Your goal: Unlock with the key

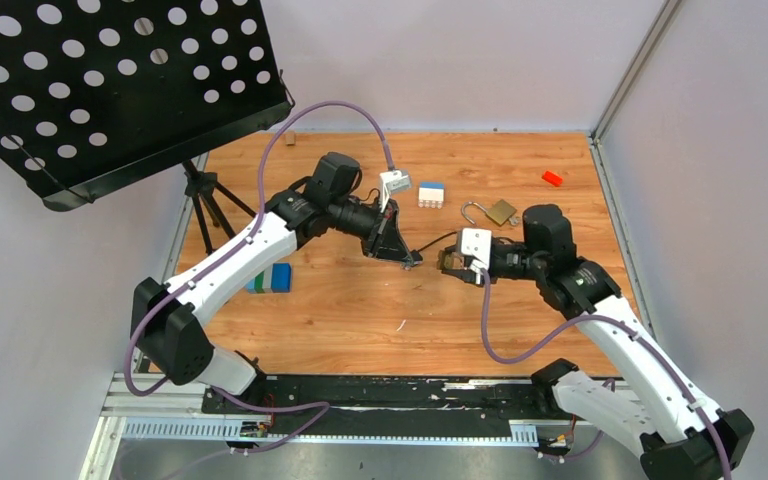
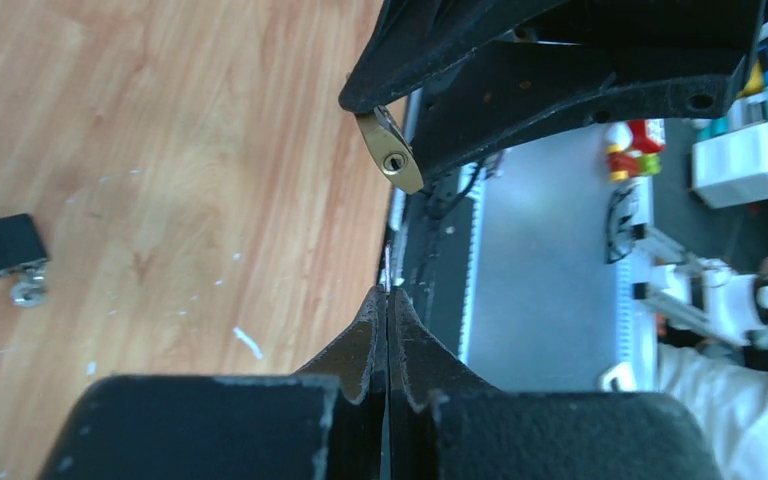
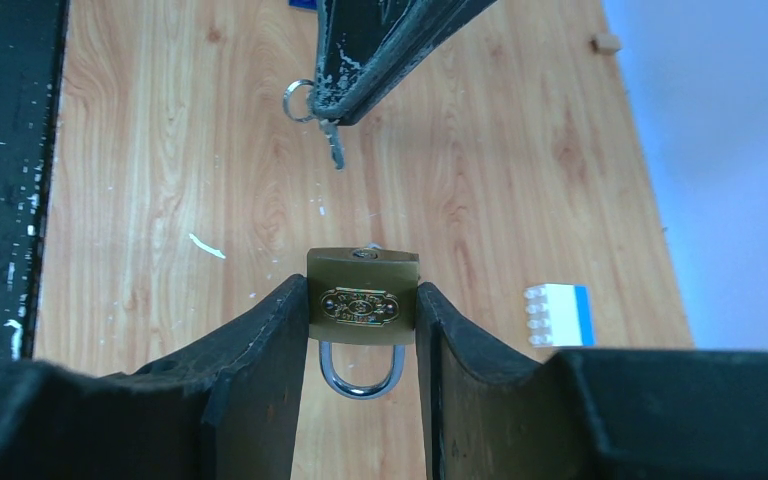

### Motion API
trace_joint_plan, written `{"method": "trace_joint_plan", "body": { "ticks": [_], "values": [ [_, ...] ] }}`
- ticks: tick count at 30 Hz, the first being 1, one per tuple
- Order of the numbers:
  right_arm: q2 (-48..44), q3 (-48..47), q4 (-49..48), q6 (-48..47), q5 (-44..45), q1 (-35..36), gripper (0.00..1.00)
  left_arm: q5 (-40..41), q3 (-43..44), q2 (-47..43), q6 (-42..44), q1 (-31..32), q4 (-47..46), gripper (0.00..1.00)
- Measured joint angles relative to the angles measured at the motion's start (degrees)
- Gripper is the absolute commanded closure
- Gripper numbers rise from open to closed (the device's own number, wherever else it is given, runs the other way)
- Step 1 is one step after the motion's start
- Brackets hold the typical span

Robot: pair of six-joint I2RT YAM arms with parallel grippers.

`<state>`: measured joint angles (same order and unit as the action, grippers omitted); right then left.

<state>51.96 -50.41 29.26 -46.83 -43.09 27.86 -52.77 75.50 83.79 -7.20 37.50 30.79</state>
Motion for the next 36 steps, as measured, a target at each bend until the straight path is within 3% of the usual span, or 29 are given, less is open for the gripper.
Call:
{"method": "trace_joint_plan", "body": {
  "ticks": [15, 36],
  "values": [
    [-3.2, 0.0, 3.1, -12.4, -2.8, -1.4, 1.0, -1.2, 2.3, 0.5, -9.5, 5.4, -1.9, 1.0],
    [-4.2, 0.4, 8.3, -20.9, -8.5, -1.8, 1.0, 6.0, 5.0, 1.4, -6.6, 7.4, 2.4, 1.0]
  ]
}}
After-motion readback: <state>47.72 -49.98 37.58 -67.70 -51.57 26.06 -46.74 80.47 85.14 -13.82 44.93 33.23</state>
